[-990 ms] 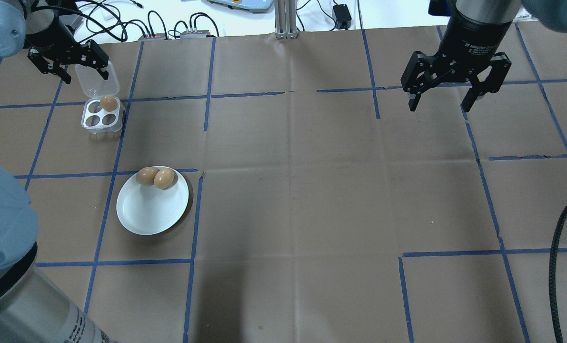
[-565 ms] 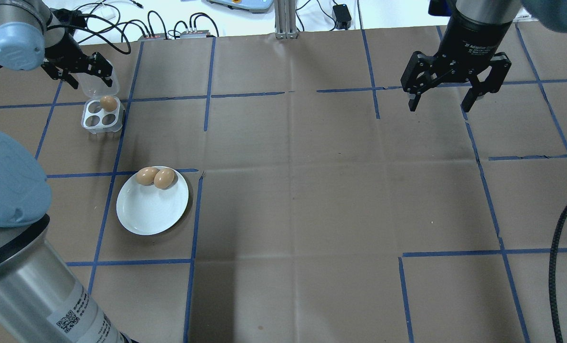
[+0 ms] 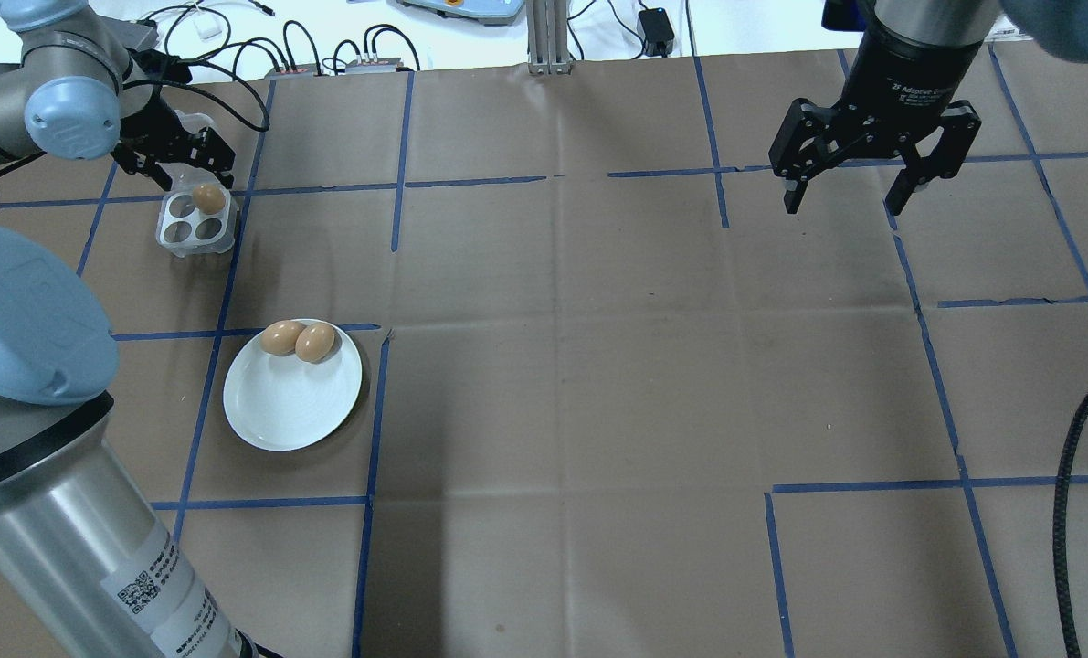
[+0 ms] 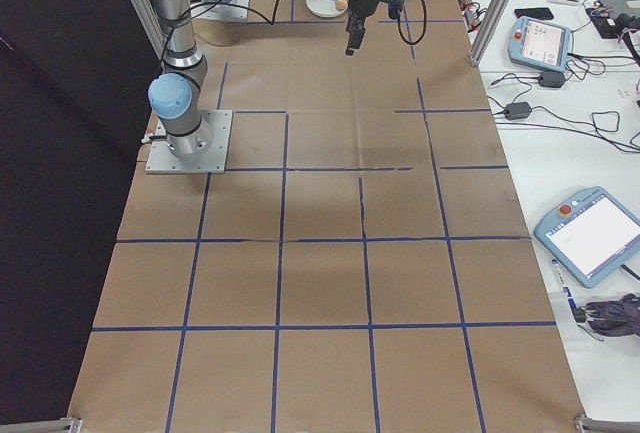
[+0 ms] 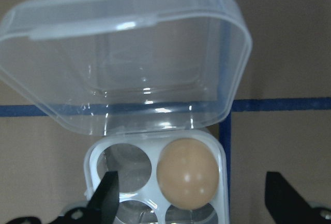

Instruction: Place egg on plate

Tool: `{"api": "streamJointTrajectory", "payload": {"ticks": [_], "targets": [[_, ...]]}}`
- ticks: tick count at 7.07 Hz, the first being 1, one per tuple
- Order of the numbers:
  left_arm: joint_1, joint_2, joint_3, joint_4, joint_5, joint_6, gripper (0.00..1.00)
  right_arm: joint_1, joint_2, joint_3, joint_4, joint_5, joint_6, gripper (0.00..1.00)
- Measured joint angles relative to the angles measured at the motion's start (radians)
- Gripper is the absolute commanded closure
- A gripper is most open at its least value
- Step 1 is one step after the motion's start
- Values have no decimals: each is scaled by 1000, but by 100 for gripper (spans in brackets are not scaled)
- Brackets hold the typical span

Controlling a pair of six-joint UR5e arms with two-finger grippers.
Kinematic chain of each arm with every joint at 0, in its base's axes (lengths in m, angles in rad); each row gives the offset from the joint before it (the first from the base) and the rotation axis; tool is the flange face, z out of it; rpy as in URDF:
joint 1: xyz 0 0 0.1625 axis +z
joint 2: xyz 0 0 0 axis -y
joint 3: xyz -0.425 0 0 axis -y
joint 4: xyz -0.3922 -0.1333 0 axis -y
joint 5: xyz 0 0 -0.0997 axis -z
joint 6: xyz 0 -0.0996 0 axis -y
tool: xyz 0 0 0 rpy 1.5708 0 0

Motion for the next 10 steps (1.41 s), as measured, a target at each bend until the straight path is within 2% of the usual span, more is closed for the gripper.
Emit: {"api": "streamJointTrajectory", "payload": {"ticks": [1,3,7,8,9,10], "targets": [[0,-4,-1,0,1,5,14,0,0,0,0,0,0,0],[1,-4,-6,-1,3,7,26,0,0,0,0,0,0,0],[1,-5,-2,-2,5,6,56,0,0,0,0,0,0,0],[1,-5,-1,-3,5,5,69,0,0,0,0,0,0,0],[1,-5,0,-4,5,4,76,0,0,0,0,0,0,0],[1,-4,1,-6,5,3,79,0,0,0,0,0,0,0]]}}
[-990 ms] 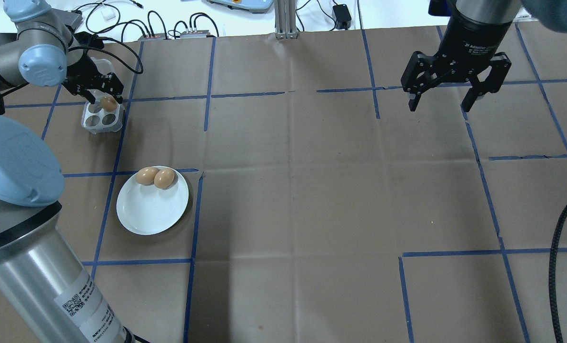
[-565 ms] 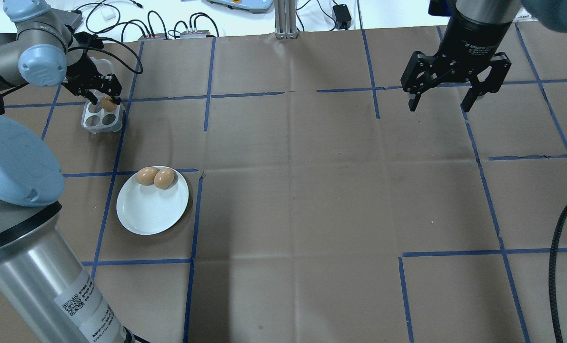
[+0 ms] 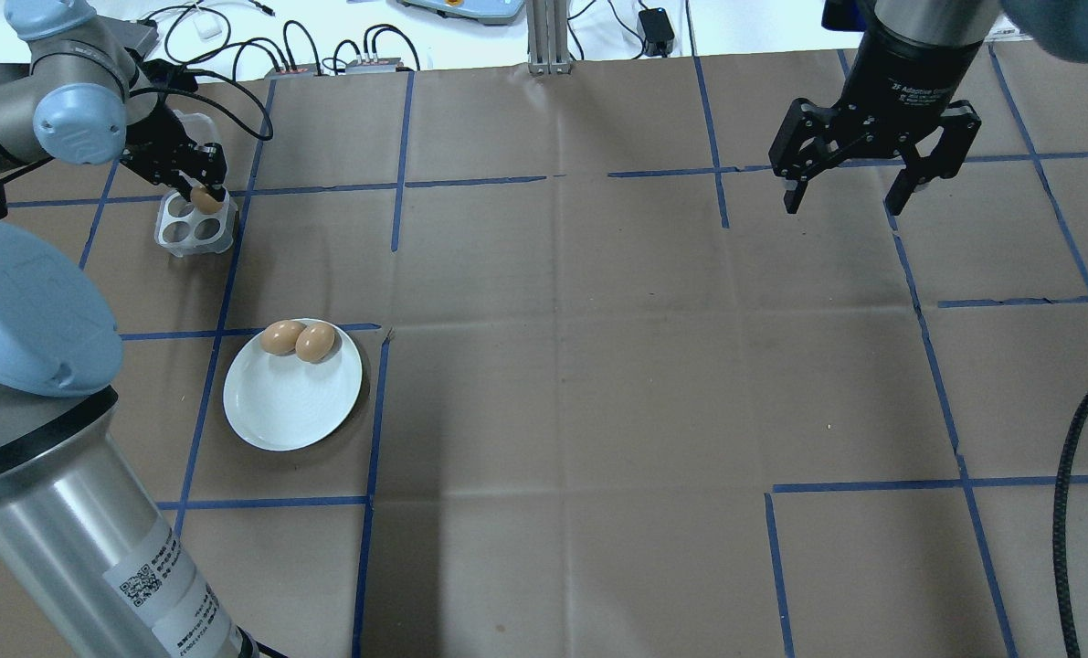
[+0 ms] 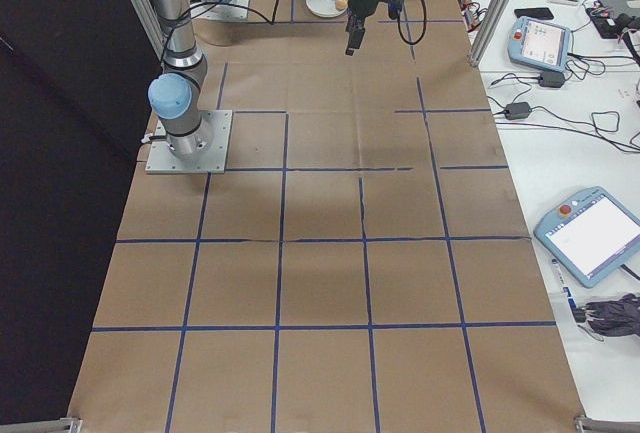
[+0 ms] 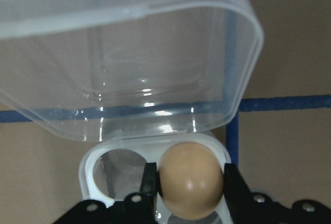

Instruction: Place egg on plate

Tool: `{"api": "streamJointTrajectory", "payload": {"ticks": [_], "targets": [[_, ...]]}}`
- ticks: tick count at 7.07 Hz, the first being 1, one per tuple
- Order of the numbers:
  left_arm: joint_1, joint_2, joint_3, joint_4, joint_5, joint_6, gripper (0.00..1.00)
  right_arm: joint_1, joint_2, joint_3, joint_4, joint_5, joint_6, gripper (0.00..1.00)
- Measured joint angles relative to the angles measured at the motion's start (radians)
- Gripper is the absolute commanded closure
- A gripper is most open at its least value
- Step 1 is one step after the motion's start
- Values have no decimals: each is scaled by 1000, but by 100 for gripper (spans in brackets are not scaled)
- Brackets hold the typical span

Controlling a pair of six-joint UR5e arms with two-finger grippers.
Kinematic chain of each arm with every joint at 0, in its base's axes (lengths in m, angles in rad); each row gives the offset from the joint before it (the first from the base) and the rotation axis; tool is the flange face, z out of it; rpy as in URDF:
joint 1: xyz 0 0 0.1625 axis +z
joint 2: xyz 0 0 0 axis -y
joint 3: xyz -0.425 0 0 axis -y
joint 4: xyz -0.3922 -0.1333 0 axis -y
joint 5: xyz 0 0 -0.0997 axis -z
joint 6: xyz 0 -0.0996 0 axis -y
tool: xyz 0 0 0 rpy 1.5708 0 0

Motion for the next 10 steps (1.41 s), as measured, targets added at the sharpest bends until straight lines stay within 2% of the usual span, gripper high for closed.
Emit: {"api": "streamJointTrajectory", "payload": {"ticks": [3,6,8,10], "targets": [[-1,46,3,-45,2,-1,82,0,0,0,0,0,0,0],[-5,207,-36,-203,4,-24,85,0,0,0,0,0,0,0],[-20,344,-179,-240,-1,-103,85,0,0,0,0,0,0,0],[-85,495,-399,-229,-5,-195,85,0,0,0,0,0,0,0]]}}
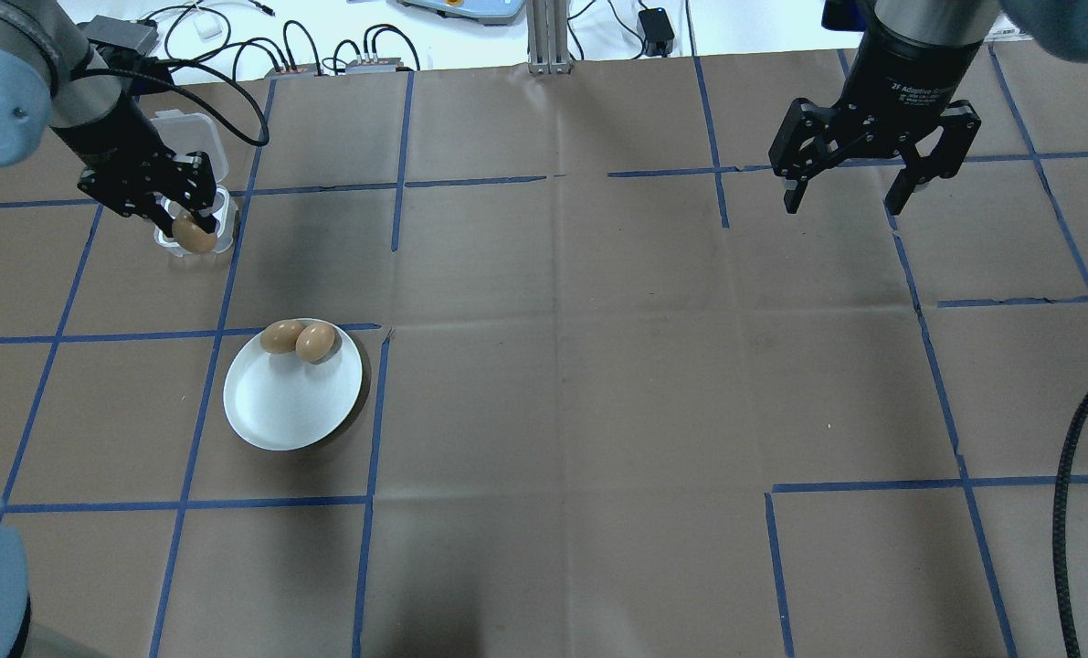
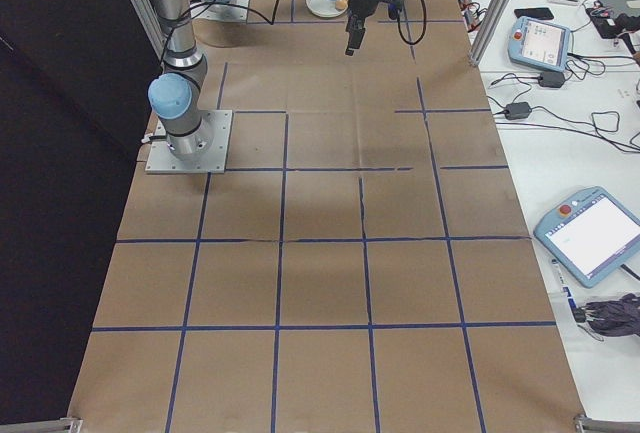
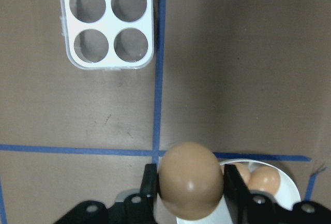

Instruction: Place egg on plate

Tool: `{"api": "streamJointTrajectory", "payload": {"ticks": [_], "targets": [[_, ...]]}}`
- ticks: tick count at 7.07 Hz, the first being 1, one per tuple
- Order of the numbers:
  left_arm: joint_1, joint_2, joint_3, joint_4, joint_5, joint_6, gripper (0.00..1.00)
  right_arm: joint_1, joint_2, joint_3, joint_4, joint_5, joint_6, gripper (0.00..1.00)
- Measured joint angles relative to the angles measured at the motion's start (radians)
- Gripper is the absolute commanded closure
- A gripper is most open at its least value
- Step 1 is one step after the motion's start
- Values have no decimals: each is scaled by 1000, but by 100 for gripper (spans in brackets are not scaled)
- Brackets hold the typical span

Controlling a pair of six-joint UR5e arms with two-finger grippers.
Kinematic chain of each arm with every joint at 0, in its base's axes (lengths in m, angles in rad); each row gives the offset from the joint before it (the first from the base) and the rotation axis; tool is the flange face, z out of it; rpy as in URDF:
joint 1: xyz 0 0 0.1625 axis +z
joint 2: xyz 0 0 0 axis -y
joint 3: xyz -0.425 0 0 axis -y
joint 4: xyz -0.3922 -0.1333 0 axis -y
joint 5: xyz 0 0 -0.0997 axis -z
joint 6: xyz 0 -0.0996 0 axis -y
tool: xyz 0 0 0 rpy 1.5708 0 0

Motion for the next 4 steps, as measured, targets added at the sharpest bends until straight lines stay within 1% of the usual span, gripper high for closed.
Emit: {"api": "streamJointTrajectory", "payload": {"ticks": [1,2,3,4], "targets": [[-35,43,-102,24,-1,-35,85,0,0,0,0,0,0,0],[-55,56,-201,80,-2,-53,85,0,0,0,0,0,0,0],[-61,55,-294,173,-2,-54,85,0,0,0,0,0,0,0],[-58,48,-364,272,2,-48,85,0,0,0,0,0,0,0]]}}
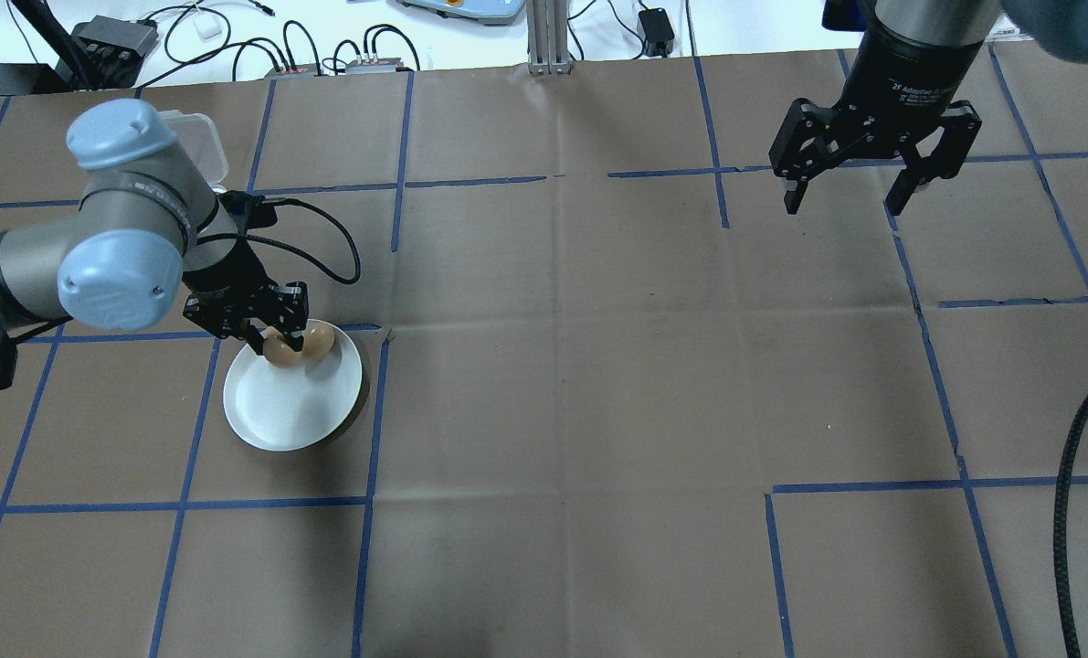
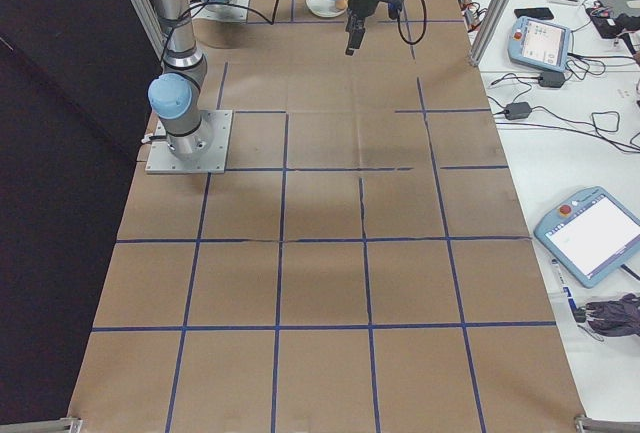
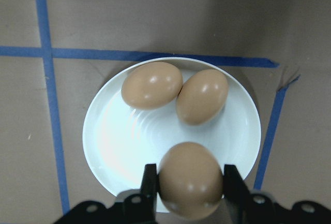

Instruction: Place egg on plate

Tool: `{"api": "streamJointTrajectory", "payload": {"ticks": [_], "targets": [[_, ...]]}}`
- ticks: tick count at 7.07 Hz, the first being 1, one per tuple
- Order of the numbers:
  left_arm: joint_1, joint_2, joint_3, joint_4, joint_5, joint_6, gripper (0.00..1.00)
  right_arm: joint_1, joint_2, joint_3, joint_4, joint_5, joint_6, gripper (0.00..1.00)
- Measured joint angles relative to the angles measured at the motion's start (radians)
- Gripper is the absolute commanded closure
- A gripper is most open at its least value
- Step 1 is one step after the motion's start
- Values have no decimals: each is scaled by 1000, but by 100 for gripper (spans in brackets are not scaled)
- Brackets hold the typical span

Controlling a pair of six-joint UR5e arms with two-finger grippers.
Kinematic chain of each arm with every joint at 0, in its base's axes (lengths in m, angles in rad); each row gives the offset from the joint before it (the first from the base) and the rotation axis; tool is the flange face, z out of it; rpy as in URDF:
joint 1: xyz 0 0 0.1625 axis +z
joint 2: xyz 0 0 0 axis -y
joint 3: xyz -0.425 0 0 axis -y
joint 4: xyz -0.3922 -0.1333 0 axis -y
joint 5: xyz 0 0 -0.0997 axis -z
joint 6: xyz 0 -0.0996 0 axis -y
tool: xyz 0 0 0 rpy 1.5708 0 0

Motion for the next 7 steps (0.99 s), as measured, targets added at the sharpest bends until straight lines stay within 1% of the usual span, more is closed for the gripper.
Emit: {"api": "streamJointTrajectory", "payload": {"ticks": [1,2,3,4,6,7], "targets": [[6,-9,-38,62,2,5,84,0,0,0,0,0,0,0],[9,-16,-53,90,4,8,27,0,0,0,0,0,0,0],[10,-19,-57,102,4,9,0,0,0,0,0,0,0,0],[11,-16,-56,115,7,9,0,0,0,0,0,0,0,0],[10,21,-48,125,35,8,0,0,0,0,0,0,0,0],[8,59,-33,89,44,3,0,0,0,0,0,0,0,0]]}}
